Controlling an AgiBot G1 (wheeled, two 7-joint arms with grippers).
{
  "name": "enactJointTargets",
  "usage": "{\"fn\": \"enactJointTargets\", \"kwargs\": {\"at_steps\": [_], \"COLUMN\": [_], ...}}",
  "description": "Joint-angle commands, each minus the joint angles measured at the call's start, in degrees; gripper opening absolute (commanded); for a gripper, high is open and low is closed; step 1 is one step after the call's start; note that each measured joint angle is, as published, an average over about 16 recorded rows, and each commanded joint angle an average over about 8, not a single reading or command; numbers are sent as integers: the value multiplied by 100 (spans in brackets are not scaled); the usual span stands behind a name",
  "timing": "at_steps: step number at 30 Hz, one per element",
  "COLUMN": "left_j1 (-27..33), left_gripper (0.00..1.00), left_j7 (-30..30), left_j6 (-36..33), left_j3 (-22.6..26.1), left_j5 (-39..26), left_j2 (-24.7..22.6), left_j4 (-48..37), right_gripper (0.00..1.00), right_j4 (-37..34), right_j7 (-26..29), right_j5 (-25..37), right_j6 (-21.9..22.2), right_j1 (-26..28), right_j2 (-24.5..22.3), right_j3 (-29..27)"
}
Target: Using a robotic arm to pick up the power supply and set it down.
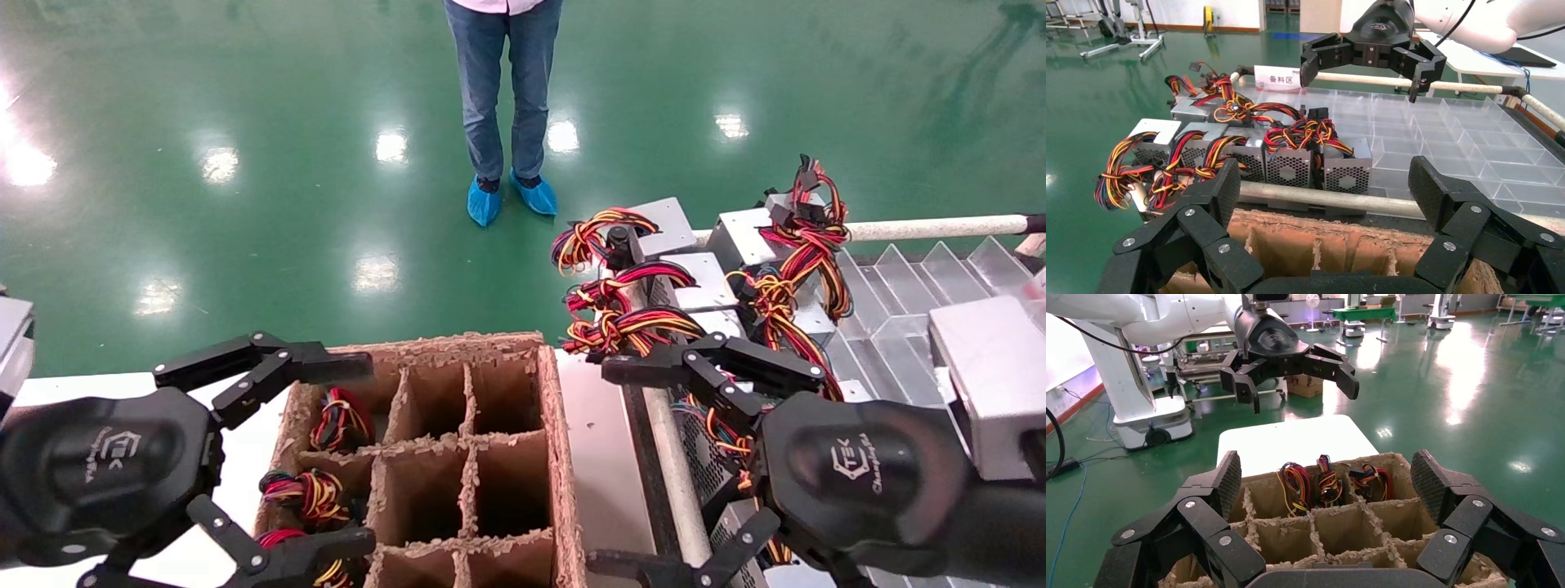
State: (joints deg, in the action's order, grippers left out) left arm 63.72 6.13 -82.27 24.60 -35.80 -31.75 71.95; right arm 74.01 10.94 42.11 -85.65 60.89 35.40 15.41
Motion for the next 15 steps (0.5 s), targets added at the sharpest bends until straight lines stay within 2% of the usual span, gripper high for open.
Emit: {"fn": "enactJointTargets", "kwargs": {"at_steps": [1,15], "left_j1": [0,0], "left_gripper": [100,100], "left_j7": [0,0], "left_j6": [0,0], "left_j3": [0,0], "left_j5": [0,0], "left_j2": [0,0], "left_j4": [0,0], "right_gripper": [100,100], "right_j4": [-8,-36], "right_j7": [-4,-15], "right_j5": [1,-13], "right_j6": [0,0], "right_j1": [12,52], "right_j2": [-7,-31], "right_j3": [9,48]}}
